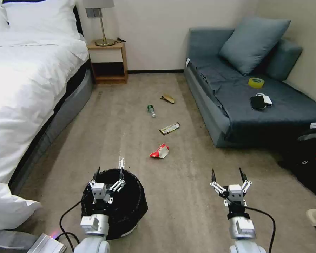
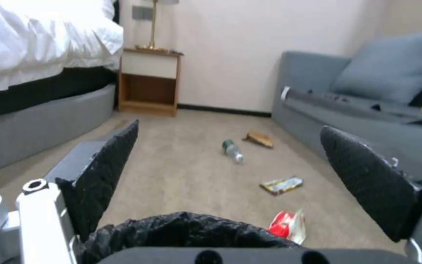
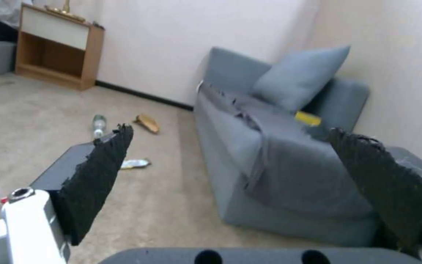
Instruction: Pick up the trash bin, then pick up the garbage on the floor and place it into the trash bin.
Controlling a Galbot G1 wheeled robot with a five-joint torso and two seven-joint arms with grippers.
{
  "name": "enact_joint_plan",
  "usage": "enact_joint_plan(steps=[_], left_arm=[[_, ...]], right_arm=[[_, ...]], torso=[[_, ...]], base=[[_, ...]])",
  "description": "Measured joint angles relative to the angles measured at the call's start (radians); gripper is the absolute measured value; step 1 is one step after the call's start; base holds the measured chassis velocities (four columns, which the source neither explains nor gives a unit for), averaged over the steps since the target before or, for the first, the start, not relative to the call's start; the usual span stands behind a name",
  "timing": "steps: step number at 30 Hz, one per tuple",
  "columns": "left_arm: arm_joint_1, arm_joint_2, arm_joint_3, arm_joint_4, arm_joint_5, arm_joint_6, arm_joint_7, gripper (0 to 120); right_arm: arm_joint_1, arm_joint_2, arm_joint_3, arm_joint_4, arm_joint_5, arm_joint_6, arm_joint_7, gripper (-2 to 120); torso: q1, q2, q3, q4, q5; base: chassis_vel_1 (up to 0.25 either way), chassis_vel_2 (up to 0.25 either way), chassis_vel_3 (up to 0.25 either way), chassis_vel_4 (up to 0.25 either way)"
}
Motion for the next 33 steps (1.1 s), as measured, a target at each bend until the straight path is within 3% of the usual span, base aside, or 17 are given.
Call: enact_joint_plan(steps=[5, 11, 16, 21, 25, 26, 30, 32, 33], left_arm=[[-0.017, -0.001, 0.001, 0.011, -0.025, -0.040, 0.007, 100], [-0.020, 0.001, 0.003, -0.009, -0.042, -0.046, 0.013, 100], [-0.021, 0.001, 0.004, -0.024, -0.047, -0.047, 0.013, 100], [-0.013, 0.004, -0.006, -0.037, -0.067, -0.006, 0.000, 100], [0.017, 0.012, -0.051, -0.104, -0.023, 0.187, -0.047, 100], [0.017, 0.012, -0.051, -0.104, -0.023, 0.187, -0.047, 100], [0.006, 0.038, -0.074, -0.166, -0.051, 0.379, -0.073, 100], [0.001, 0.043, -0.078, -0.178, -0.053, 0.412, -0.074, 100], [-0.008, 0.052, -0.087, -0.203, -0.067, 0.492, -0.091, 100]], right_arm=[[-0.008, 0.010, 0.011, -0.014, -0.029, 0.045, 0.005, 100], [-0.005, 0.010, 0.014, -0.014, -0.027, 0.051, -0.010, 100], [0.011, 0.009, 0.014, -0.014, -0.010, 0.057, -0.062, 100], [0.012, 0.009, 0.014, -0.014, -0.006, 0.057, -0.068, 100], [0.030, 0.009, 0.010, 0.018, -0.004, 0.009, -0.129, 100], [0.030, 0.009, 0.010, 0.018, -0.004, 0.009, -0.129, 100], [0.028, 0.008, 0.006, 0.050, 0.003, -0.038, -0.151, 100], [0.027, 0.008, 0.005, 0.058, 0.005, -0.048, -0.154, 100], [0.024, 0.008, 0.004, 0.065, 0.008, -0.061, -0.158, 100]], torso=[[0.000, 0.000, 0.000, -0.0001, 0.0000], [0.000, 0.000, 0.000, -0.0001, 0.0000], [0.000, 0.000, 0.000, 0.0001, 0.0000], [0.000, 0.000, 0.000, -0.0001, -0.0001], [0.000, 0.000, 0.000, 0.0002, -0.0001], [0.000, 0.000, 0.000, 0.0002, -0.0001], [0.000, 0.000, 0.000, -0.0001, 0.0001], [0.000, 0.000, 0.000, -0.0001, -0.0004], [0.000, 0.000, 0.000, 0.0000, -0.0002]], base=[[0.000, 0.000, 0.000, 0.000], [0.000, 0.000, 0.000, 0.000], [0.000, 0.000, 0.000, 0.000], [0.000, 0.000, 0.000, 0.000], [0.000, 0.000, 0.000, 0.000], [0.000, 0.000, 0.000, 0.000], [0.000, 0.000, 0.000, 0.000], [0.000, 0.000, 0.000, 0.000], [0.000, 0.000, 0.000, 0.000]])
